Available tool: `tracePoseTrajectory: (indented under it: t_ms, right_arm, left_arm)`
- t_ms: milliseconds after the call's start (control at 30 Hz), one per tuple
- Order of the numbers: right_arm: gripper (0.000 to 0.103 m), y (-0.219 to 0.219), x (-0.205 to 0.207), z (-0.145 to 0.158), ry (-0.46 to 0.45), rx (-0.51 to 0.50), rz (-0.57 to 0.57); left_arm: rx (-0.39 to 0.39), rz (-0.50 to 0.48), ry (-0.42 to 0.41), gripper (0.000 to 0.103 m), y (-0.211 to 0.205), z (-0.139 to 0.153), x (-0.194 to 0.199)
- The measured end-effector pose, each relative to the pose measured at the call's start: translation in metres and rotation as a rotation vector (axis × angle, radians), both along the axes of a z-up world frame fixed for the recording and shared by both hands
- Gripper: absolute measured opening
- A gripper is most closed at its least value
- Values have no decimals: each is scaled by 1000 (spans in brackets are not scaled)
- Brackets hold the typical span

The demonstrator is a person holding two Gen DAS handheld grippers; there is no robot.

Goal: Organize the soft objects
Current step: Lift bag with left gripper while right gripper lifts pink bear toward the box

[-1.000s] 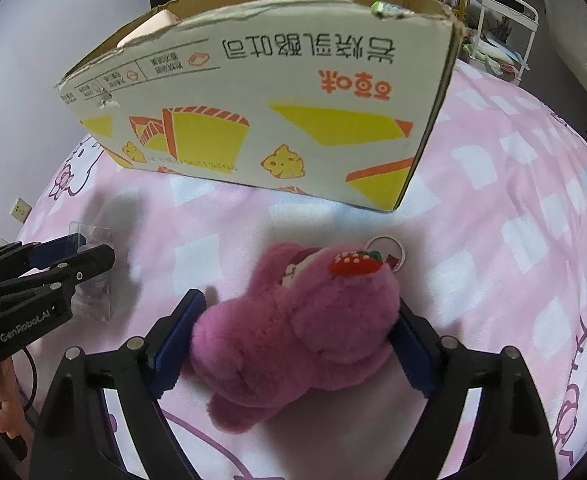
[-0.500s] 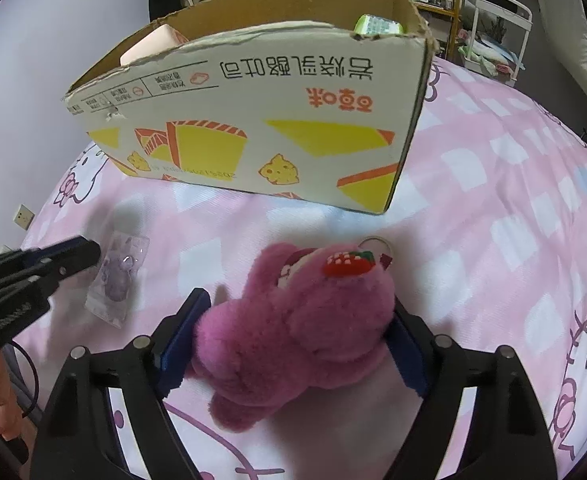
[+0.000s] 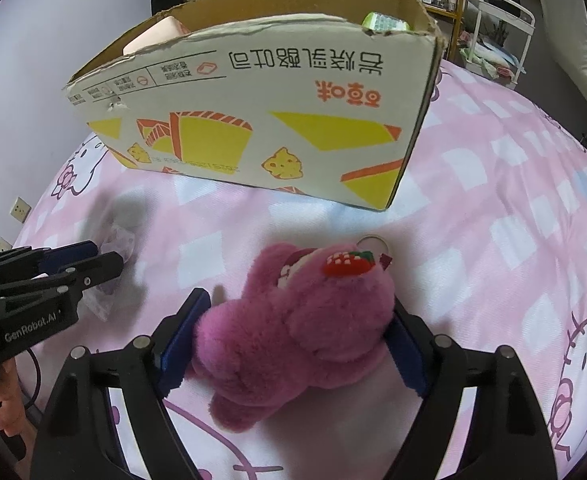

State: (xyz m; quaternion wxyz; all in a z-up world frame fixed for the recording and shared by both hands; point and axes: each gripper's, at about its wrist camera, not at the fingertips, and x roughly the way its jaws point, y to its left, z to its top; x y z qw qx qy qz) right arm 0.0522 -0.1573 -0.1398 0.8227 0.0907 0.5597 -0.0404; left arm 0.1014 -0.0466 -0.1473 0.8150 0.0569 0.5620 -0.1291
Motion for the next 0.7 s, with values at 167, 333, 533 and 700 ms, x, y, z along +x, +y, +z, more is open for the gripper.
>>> tracePoseTrajectory:
  t_ms: [167,333,533,700]
  right_arm:
    - [88,-2,0,-2,5,6,-2]
    - [88,-3,0,-2,2,9,-2]
    - [88,-3,-1,-2,-3,6,-5]
    - [88,-4,-2,-2,-2,-1,-13]
  left_arm:
    - [48,-14,-48,45,-10,8,-5]
    - [56,28,-79,55,-2,13,-3]
    - [98,31,16,57,3,-6,3]
    - [127,-26,24,68,-10,-10,-4]
